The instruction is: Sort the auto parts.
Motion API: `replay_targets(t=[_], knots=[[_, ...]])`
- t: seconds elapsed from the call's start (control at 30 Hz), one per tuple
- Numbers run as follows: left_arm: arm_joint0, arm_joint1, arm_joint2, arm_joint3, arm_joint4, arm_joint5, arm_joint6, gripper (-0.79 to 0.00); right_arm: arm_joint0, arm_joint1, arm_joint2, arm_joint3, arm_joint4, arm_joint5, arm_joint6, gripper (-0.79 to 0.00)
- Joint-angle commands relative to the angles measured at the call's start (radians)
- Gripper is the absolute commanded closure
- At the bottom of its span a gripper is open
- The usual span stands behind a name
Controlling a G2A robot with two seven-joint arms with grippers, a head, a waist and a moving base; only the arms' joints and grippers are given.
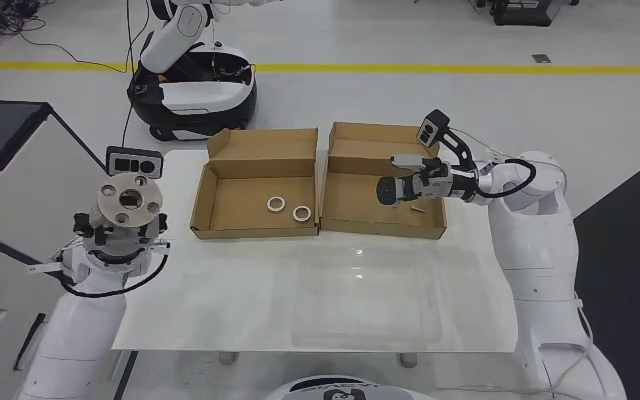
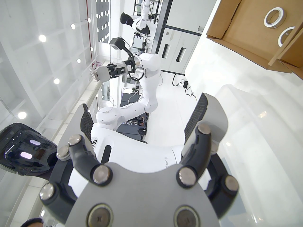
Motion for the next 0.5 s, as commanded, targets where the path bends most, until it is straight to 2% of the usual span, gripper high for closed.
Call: replay_targets(t=[0.0,0.27,0.47], knots=[[0.001,-0.001,-0.006,0.0,0.066,-0.008,0.009,0.0,0.0,0.0,0.0,0.0,0.0,0.0,0.0,-0.785],[0.008,-0.007,-0.015,-0.006,0.255,-0.027,0.023,0.0,0.0,0.0,0.0,0.0,0.0,0.0,0.0,-0.785],[0.02,-0.018,0.001,-0.024,0.194,-0.008,0.001,0.0,0.0,0.0,0.0,0.0,0.0,0.0,0.0,-0.785]])
